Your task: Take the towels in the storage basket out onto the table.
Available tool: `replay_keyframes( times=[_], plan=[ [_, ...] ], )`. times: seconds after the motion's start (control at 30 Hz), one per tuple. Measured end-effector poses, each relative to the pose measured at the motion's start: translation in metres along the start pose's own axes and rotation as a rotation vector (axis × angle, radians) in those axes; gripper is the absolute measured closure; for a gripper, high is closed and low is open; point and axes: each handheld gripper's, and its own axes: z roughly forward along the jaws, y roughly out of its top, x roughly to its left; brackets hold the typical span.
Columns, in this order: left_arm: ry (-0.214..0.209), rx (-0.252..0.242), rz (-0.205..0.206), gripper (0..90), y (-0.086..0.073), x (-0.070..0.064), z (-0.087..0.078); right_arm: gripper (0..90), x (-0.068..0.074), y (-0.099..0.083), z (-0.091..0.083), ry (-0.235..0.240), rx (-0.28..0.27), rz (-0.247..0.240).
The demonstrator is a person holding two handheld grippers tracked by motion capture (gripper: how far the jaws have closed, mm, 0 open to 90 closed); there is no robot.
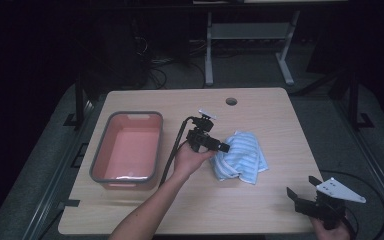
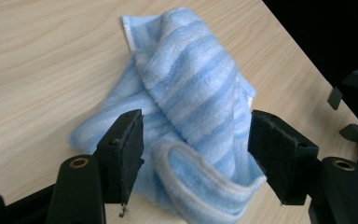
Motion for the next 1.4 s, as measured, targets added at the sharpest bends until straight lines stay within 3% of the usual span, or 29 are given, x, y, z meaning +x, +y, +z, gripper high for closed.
replay_keyframes(
  times=[0.53,1.4],
  plan=[
    [0.0,-0.049,0.022,34.5,-0.014,0.001,-0.026,14.9,-0.003,-0.002,0.0,-0.023,-0.001,0.011],
    [-0.002,-0.062,0.037,33.0,-0.044,0.005,-0.034,14.9,-0.001,-0.001,0.0,-0.021,0.003,0.004]
  ],
)
